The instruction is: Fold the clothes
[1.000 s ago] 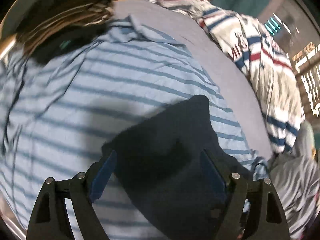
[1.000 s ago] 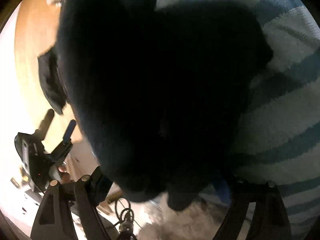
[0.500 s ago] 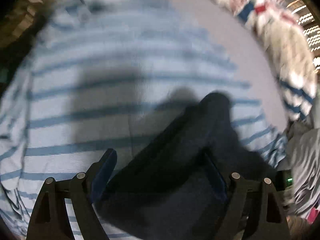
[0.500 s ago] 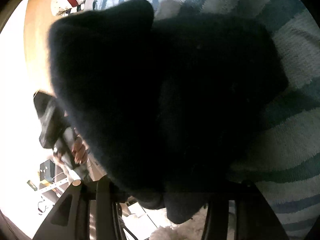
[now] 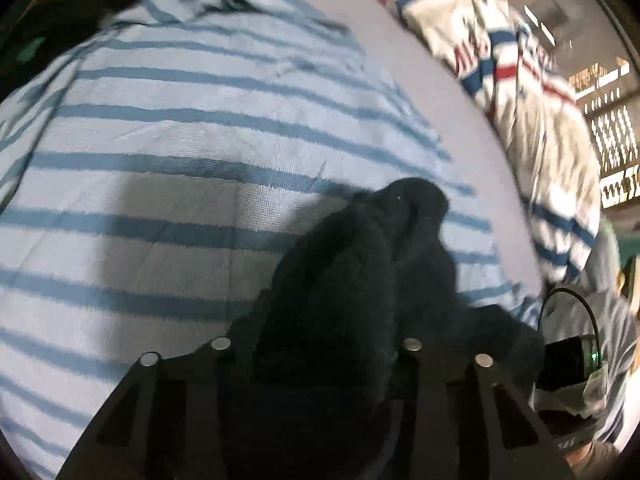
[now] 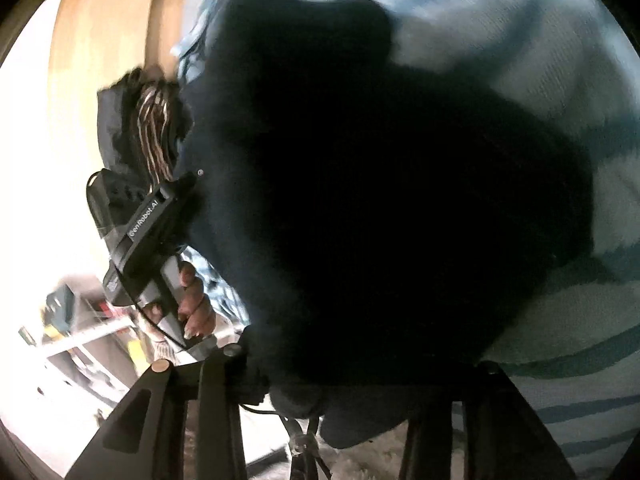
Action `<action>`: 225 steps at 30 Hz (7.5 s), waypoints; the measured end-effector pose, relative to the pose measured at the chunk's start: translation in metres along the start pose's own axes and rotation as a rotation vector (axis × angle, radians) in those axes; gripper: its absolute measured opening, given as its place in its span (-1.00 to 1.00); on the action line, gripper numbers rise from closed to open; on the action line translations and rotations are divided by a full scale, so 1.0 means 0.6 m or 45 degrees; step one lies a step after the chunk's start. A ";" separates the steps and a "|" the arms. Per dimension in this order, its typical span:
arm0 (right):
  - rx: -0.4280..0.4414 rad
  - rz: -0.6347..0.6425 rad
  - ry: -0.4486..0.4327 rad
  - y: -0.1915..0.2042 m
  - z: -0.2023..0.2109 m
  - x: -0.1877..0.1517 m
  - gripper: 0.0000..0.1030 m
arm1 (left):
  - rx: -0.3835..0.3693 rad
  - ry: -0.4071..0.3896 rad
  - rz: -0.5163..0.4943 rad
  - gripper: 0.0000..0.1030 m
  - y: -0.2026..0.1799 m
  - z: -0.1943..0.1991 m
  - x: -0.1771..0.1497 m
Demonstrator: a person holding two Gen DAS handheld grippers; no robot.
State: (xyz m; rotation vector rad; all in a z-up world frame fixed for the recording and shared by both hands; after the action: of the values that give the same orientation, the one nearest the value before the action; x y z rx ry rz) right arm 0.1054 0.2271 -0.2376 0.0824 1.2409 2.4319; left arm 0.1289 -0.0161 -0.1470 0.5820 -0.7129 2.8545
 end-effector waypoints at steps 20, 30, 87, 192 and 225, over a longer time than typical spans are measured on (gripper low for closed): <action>-0.205 0.949 -0.005 0.422 -0.029 0.042 -0.13 | 0.061 -0.728 0.997 0.07 0.160 0.374 -0.204; -0.407 0.587 -0.008 0.206 -0.017 0.076 0.16 | 0.202 -0.720 1.283 0.32 0.247 0.366 -0.320; -0.232 0.777 0.264 0.171 -0.229 0.064 0.15 | 0.265 -0.340 1.021 0.74 0.249 0.212 -0.258; -0.291 1.836 -0.760 0.952 -0.336 0.277 -0.48 | 0.715 -1.032 0.294 -0.81 0.354 0.399 0.639; -0.282 1.366 -0.820 0.845 -0.398 0.395 -0.90 | 0.918 -0.818 0.382 -0.80 0.443 0.298 0.631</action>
State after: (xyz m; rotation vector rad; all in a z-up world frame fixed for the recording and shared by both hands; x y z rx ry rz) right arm -0.3341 -0.1293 -0.0131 1.6811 0.6614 2.8979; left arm -0.2182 -0.3182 0.0381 1.6537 0.2580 3.1567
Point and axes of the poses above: each gripper's, at about its wrist camera, not at the fingertips, and z roughly against the way its jaws point, y to its left, x to its top, the point moved 2 cm from there along -z, roughly the way its jaws point, and after that the axes turned 11 degrees about -y, right-handed, at the moved point
